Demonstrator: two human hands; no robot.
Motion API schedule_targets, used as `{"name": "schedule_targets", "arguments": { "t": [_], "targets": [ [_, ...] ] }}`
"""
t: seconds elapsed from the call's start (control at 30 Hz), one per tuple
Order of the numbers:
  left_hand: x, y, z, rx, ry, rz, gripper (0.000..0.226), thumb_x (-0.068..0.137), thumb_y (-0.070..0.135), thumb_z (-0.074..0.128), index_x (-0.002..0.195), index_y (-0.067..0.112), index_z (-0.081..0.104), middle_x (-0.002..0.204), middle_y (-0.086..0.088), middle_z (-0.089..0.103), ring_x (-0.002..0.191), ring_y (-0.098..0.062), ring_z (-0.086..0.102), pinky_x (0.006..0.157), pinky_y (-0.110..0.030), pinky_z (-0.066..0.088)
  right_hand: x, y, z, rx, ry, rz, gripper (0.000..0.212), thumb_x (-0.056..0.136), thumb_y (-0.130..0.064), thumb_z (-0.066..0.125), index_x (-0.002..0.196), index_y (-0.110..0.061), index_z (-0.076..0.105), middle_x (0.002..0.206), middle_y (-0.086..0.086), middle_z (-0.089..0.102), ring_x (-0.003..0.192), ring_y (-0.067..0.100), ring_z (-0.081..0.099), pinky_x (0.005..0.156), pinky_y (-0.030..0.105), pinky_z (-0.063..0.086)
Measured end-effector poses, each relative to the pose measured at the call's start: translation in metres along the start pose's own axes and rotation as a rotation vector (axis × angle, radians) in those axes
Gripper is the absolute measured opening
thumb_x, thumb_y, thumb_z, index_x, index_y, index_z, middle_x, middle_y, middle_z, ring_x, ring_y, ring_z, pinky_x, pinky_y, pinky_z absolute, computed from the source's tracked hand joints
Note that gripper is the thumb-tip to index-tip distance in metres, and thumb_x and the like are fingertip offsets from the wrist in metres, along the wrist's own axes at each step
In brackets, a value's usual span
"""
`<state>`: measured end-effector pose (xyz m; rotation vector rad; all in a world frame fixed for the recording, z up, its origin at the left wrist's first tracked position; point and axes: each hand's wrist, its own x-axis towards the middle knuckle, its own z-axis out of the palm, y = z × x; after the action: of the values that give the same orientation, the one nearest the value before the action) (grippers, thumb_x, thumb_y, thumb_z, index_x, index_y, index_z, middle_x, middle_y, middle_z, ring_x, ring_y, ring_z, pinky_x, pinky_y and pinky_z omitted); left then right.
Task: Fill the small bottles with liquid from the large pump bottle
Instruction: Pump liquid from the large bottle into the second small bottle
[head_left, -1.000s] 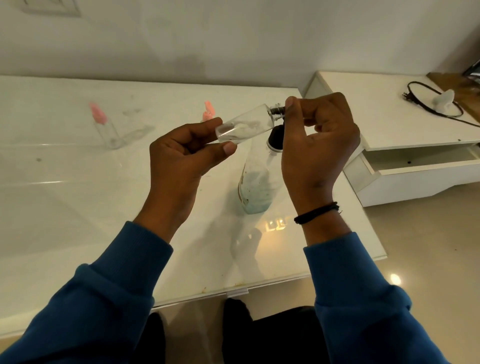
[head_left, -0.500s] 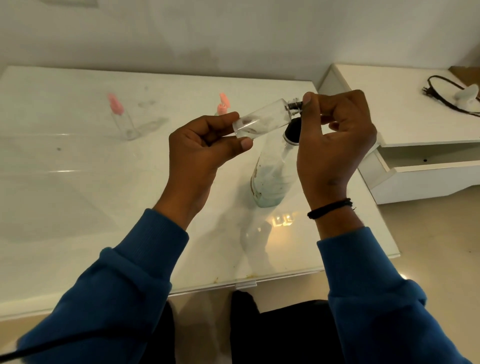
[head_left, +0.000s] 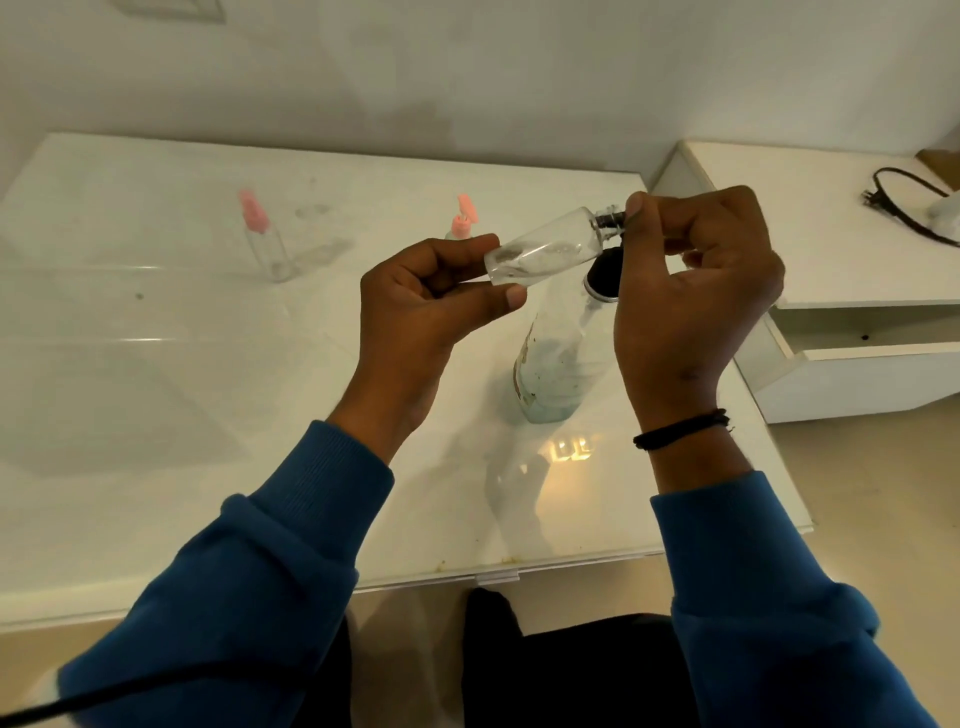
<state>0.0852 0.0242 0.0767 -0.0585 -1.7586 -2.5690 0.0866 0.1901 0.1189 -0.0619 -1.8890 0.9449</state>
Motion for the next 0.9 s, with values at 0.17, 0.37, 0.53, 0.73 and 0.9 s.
{"name": "schedule_targets", "arguments": {
  "t": [0.17, 0.37, 0.53, 0.73, 0.9],
  "targets": [
    [-0.0001, -0.0012, -0.0009, 0.002, 0.009, -0.003, 0.043, 0.074, -0.007, 0.082, 0.116, -0.002, 0.071, 0.114, -0.02, 0.074, 0.108, -0.038, 0.071, 0.097, -0.05, 0.056, -0.0063, 0.0021, 0.0024, 0.03, 0.013, 0.02, 0.019, 0.089, -0.018, 0.071, 0.074, -0.007, 0.07, 0.076, -0.002, 0.057, 0.069, 0.019, 0.057, 0.064, 0.011, 0.037],
    [-0.0004, -0.0004, -0.0004, -0.009, 0.002, -0.01, 0.046, 0.076, -0.006, 0.08, 0.12, -0.005, 0.068, 0.114, -0.02, 0.074, 0.109, -0.037, 0.071, 0.097, -0.046, 0.056, -0.0015, -0.001, 0.0002, 0.029, 0.009, 0.018, 0.017, 0.088, -0.02, 0.072, 0.072, -0.017, 0.067, 0.074, -0.007, 0.057, 0.07, 0.017, 0.057, 0.063, 0.018, 0.039],
    [-0.0005, -0.0016, -0.0005, 0.012, 0.023, -0.013, 0.047, 0.073, -0.004, 0.082, 0.118, -0.002, 0.07, 0.112, -0.02, 0.075, 0.108, -0.037, 0.072, 0.097, -0.046, 0.057, -0.007, 0.0028, 0.0018, 0.04, -0.004, 0.042, 0.018, 0.089, -0.018, 0.072, 0.074, -0.011, 0.069, 0.075, -0.004, 0.057, 0.07, 0.018, 0.055, 0.062, 0.025, 0.043],
    [0.0009, 0.0005, 0.0005, 0.005, 0.026, -0.004, 0.046, 0.072, -0.003, 0.082, 0.116, 0.0, 0.071, 0.112, -0.019, 0.075, 0.107, -0.035, 0.072, 0.096, -0.044, 0.057, -0.0021, 0.0008, 0.0008, 0.037, -0.001, 0.028, 0.016, 0.089, -0.018, 0.072, 0.073, -0.016, 0.068, 0.075, -0.006, 0.058, 0.07, 0.017, 0.056, 0.064, 0.023, 0.043],
    [-0.0011, -0.001, 0.002, -0.026, 0.035, -0.024, 0.056, 0.066, 0.005, 0.085, 0.119, -0.003, 0.07, 0.113, -0.021, 0.074, 0.109, -0.038, 0.071, 0.099, -0.048, 0.056, -0.0078, 0.0032, 0.002, 0.067, -0.005, 0.07, 0.018, 0.09, -0.016, 0.071, 0.073, -0.008, 0.069, 0.075, 0.0, 0.059, 0.069, 0.018, 0.054, 0.064, 0.016, 0.039]
  ]
}}
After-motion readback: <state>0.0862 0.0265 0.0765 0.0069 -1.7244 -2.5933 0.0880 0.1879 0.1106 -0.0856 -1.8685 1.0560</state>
